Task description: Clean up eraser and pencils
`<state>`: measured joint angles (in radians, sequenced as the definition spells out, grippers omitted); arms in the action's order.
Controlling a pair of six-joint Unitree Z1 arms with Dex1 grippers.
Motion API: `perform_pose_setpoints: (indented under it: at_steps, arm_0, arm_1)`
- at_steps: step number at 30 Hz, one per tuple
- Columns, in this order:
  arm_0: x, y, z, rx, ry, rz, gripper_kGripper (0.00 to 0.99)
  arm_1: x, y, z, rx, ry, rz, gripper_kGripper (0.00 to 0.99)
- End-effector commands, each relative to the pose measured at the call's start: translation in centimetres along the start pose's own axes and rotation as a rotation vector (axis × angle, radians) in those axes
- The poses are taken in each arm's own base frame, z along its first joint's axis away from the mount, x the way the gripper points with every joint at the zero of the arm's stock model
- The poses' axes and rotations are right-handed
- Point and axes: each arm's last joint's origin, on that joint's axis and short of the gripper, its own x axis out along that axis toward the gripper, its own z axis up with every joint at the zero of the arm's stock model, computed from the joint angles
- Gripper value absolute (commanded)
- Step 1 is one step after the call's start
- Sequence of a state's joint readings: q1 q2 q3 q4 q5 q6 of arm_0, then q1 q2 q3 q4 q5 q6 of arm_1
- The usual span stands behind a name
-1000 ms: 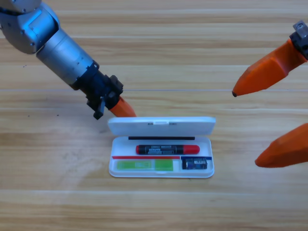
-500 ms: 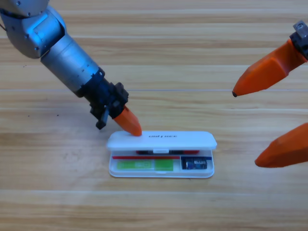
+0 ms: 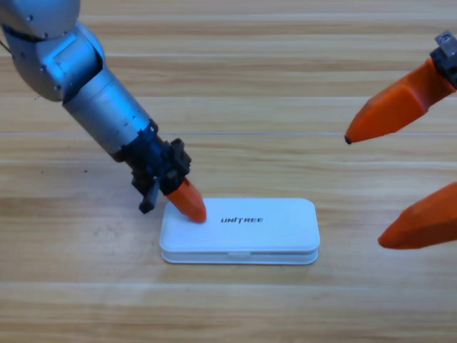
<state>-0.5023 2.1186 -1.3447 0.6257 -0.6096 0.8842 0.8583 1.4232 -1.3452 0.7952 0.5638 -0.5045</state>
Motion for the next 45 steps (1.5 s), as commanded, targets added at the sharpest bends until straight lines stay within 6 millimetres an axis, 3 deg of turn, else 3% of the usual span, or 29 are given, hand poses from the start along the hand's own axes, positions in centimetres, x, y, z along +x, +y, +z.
perform_pose_setpoints:
  at_steps: [1, 18, 23, 26, 29, 35, 37, 40, 43, 44, 45]
  arm_0:
    - [2.1, -1.1, -0.4, 0.020, 0.044, -0.023, 0.000]
    - [4.6, -1.7, -1.5, 0.044, 0.101, 0.004, 0.000]
    - [4.0, -2.1, -1.3, 0.048, 0.104, 0.025, 0.000]
    - [1.2, -3.0, 0.1, 0.071, 0.086, 0.093, 0.000]
    - [-3.9, -5.4, 2.1, 0.110, 0.072, 0.196, 0.000]
    - [-12.7, -15.1, 5.8, 0.279, 0.053, 0.315, 0.000]
    - [-14.4, -18.1, 7.2, 0.337, 0.052, 0.278, 0.000]
    - [-15.3, -21.4, 8.8, 0.402, 0.077, 0.197, 0.000]
    - [-14.6, -23.2, 9.3, 0.397, 0.097, 0.159, 0.713]
    - [-14.2, -23.5, 9.5, 0.375, 0.102, 0.154, 0.902]
    - [-13.9, -23.6, 9.6, 0.369, 0.114, 0.152, 0.979]
  arm_1:
    - [0.0, -0.3, -0.8, 0.036, 0.004, -0.004, 0.983]
    - [0.1, -0.4, -0.8, 0.039, 0.007, -0.002, 0.983]
    - [0.1, -0.4, -0.8, 0.039, 0.007, -0.002, 0.983]
    - [0.2, -0.4, -0.9, 0.039, 0.009, 0.001, 0.983]
    - [0.2, -0.4, -0.9, 0.039, 0.010, -0.001, 0.983]
    - [0.3, -0.4, -0.9, 0.040, 0.011, 0.000, 0.983]
    - [0.3, -0.5, -0.9, 0.041, 0.012, 0.001, 0.983]
    - [0.3, -0.5, -0.9, 0.040, 0.011, 0.000, 0.983]
    - [0.4, -0.5, -0.9, 0.043, 0.013, 0.001, 0.983]
    - [0.5, -0.6, -0.9, 0.043, 0.015, 0.002, 0.983]
    - [0.5, -0.6, -0.9, 0.044, 0.016, 0.003, 0.983]
